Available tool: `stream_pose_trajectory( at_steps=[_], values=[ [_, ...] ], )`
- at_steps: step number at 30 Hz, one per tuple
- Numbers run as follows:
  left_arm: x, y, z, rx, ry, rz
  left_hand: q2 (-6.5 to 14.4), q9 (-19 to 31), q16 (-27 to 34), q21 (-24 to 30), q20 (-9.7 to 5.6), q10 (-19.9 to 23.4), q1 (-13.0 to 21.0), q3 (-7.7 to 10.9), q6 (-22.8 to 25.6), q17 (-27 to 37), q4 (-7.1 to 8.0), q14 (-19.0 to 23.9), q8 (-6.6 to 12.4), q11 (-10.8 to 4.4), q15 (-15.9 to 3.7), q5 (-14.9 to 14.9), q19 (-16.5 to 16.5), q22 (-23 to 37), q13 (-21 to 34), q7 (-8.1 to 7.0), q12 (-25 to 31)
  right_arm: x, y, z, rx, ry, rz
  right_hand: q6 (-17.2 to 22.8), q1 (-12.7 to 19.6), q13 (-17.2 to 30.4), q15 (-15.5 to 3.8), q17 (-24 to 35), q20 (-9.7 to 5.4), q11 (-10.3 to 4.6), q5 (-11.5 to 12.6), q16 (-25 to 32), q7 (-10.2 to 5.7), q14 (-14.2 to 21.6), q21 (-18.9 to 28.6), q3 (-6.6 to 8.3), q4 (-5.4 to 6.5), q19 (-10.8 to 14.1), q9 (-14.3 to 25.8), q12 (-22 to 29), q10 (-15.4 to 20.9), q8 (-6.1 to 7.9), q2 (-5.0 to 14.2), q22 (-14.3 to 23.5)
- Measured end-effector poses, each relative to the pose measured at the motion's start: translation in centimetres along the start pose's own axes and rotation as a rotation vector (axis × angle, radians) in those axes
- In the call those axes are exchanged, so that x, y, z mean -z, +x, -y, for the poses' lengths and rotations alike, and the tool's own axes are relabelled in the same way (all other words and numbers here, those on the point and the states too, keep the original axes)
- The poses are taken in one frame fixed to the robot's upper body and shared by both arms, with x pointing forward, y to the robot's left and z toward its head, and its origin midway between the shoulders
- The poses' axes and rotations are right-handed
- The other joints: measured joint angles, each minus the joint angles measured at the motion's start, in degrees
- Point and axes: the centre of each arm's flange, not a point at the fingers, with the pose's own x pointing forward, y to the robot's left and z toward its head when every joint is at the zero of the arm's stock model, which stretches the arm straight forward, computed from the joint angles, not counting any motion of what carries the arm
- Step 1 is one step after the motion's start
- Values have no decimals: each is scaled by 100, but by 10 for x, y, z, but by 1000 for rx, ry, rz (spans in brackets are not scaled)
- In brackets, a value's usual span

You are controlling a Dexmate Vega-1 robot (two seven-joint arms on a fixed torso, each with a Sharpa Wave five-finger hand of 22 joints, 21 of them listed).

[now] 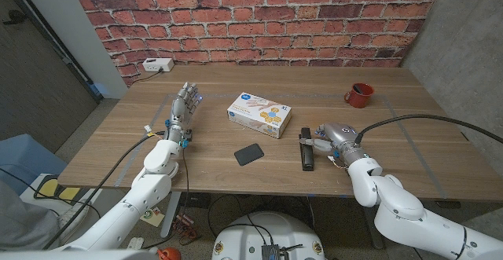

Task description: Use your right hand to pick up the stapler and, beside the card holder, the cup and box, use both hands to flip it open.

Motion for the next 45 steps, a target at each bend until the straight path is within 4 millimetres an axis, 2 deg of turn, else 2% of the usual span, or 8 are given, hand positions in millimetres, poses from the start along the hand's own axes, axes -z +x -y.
stream_pose_trajectory(
  at_steps=[7,11,18,22,25,30,37,45],
  values=[
    [1,0,-1,0,0,-3,0,0,0,0,0,0,0,0,0,0,0,0,0,0,0,0,0,0,0,0,0,-4,1,0,0,-7,0,92,-29,-1,-32,28,31,8,0,45,31,92,21,-28,-14,73,0,0,94,0,-28,0],
    [2,0,-1,0,-1,-5,0,0,0,0,0,0,0,0,0,0,0,0,0,0,0,0,0,0,0,0,0,-7,3,-1,-4,-13,-2,144,54,-1,-62,46,51,2,0,45,40,161,21,13,-22,93,0,0,162,0,69,0],
    [5,-1,-4,-1,-4,-12,0,0,0,0,0,0,0,0,0,0,0,0,0,0,0,0,0,0,0,0,0,-12,5,-1,-7,-17,-1,268,126,0,-85,81,154,54,0,107,105,288,131,96,-54,399,0,22,275,0,233,0],
    [6,-1,-7,-5,-6,-11,0,0,-35,0,0,0,0,0,0,0,0,0,0,0,0,0,0,0,0,0,0,-15,7,-2,-10,-25,3,327,196,7,-103,99,152,43,0,145,124,367,131,170,-83,400,0,43,324,0,303,-1],
    [6,-1,-8,-5,-7,-11,0,0,-35,0,0,0,0,0,0,0,0,-1,-23,0,0,0,0,0,0,0,0,-17,7,-2,-12,-30,5,336,254,15,-112,108,73,22,0,151,140,378,132,219,-132,480,0,42,345,0,361,-1],
    [7,-1,-10,-7,-10,-11,0,0,-34,0,0,0,0,0,0,0,0,-1,-23,0,-1,0,0,0,0,0,0,-21,9,-2,-17,-51,3,212,317,42,-107,108,41,33,0,151,279,427,132,268,-181,511,0,51,397,-68,415,-12],
    [9,0,-12,-8,-14,-10,0,0,-34,0,0,0,0,0,0,0,0,-1,-23,0,-1,0,0,0,0,0,0,-25,12,-2,-34,-71,-8,81,871,112,-125,213,-22,-87,44,217,341,508,132,472,-384,573,29,171,617,-197,399,-14],
    [10,2,-14,-9,-17,-12,0,0,-33,0,0,0,0,0,0,0,0,-1,-22,0,-1,0,0,0,0,0,0,-27,14,-2,-57,-87,-20,46,955,148,-136,240,-104,-130,44,189,358,452,131,495,-361,551,56,228,703,-241,359,-14]
  ],
)
